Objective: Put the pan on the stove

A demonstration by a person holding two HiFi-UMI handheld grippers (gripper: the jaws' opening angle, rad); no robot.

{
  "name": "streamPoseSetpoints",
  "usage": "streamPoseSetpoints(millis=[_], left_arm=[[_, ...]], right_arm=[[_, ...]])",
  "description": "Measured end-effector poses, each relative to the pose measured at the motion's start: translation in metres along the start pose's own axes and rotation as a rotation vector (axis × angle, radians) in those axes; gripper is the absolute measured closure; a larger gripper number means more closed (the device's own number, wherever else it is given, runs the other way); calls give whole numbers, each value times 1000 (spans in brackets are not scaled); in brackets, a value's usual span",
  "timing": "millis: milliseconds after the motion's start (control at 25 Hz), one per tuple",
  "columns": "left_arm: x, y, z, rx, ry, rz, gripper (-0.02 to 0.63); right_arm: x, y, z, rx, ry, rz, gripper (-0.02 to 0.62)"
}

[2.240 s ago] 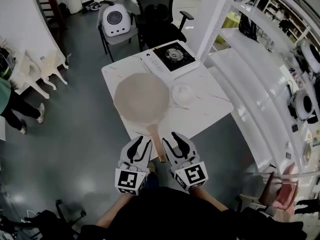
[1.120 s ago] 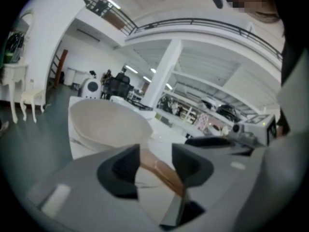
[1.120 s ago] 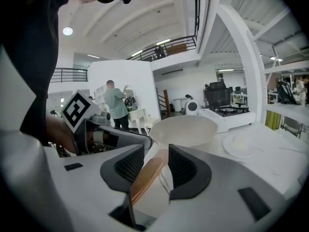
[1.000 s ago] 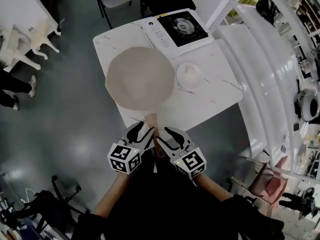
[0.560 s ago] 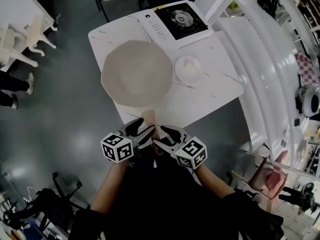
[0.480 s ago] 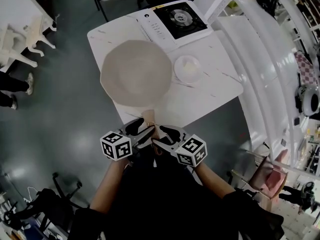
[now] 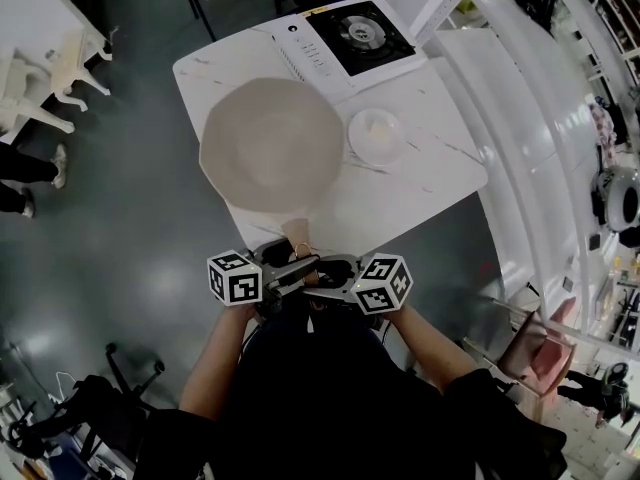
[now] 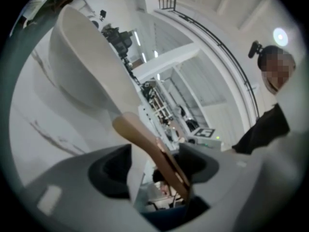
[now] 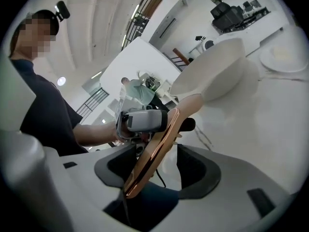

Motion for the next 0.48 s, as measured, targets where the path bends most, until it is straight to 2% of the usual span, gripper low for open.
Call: streamPoseSetpoints(millis=[240, 480], left_arm=[[13, 2, -5, 19, 104, 35, 296], [23, 0, -6, 69, 158, 43, 291]], right_arm=[[16, 6, 3, 44, -156, 69, 371], [27, 3, -1, 19, -202, 72, 373]])
Point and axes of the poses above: the fingertips, and each gripper's own axes: x forward along the fingers, z to its left, y out of its underside, the point moved 5 cm from there along -x, backward along the fingers, and after that the axes turned 12 degrees about -y, right-handed, at the moved point
